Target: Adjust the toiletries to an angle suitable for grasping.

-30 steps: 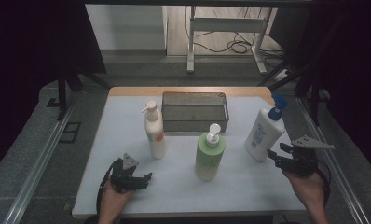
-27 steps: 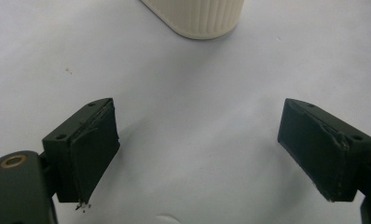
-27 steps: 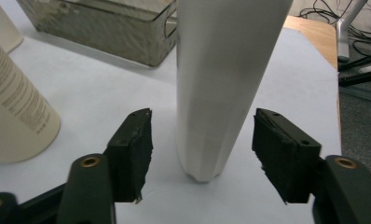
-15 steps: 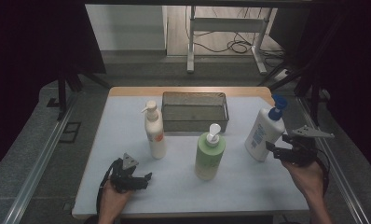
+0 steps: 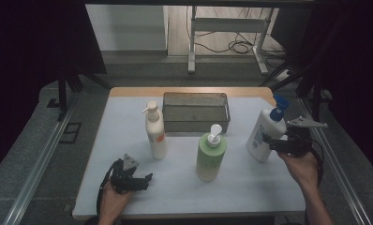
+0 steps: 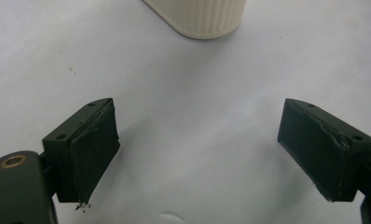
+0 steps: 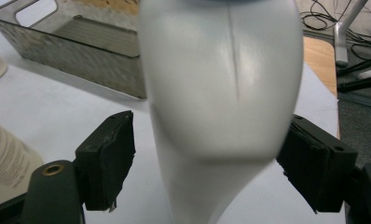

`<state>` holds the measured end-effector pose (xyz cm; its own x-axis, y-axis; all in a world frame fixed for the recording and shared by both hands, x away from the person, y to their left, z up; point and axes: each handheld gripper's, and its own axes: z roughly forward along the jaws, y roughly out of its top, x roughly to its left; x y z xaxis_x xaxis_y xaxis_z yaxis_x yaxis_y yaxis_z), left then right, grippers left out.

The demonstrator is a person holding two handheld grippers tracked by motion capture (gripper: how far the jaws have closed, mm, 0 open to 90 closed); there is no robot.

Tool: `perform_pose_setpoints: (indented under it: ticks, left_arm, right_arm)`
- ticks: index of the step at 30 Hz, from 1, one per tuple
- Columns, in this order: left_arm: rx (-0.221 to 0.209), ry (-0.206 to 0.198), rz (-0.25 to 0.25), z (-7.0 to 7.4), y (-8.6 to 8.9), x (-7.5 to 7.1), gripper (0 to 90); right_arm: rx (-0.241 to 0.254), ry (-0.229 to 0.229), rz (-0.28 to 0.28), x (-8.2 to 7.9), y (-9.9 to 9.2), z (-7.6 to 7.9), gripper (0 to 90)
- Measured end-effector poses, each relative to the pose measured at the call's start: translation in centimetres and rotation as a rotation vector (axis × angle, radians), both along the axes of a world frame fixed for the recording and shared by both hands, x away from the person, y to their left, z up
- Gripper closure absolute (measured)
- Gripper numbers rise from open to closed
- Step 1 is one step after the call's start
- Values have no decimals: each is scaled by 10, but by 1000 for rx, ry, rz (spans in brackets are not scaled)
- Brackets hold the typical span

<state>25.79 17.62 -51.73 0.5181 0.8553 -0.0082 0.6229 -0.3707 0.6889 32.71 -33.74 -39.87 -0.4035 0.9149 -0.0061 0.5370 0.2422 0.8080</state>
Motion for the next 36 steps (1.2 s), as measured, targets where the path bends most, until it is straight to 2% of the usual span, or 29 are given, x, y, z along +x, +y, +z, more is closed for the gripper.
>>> perform_pose_setpoints:
  ticks: [10,17,21,29,36]
  left_arm:
    - [1,0,2,0,1,0,121]
    - [4,1,0,0,1,0,121]
    - [4,2,0,0,1,0,121]
    - [5,1,1,0,1,0,121]
    - [1,-4,5,1,2,-1,121]
  right_arm:
    - [-4,-1,3,12,7,-4,232]
    - [12,-12,-1,17,9,-7,326]
    - [14,-14,-7,19,8,-7,360]
    - [14,-9,-7,19,8,-7,371]
    - [15,-12,-29,17,9,-7,381]
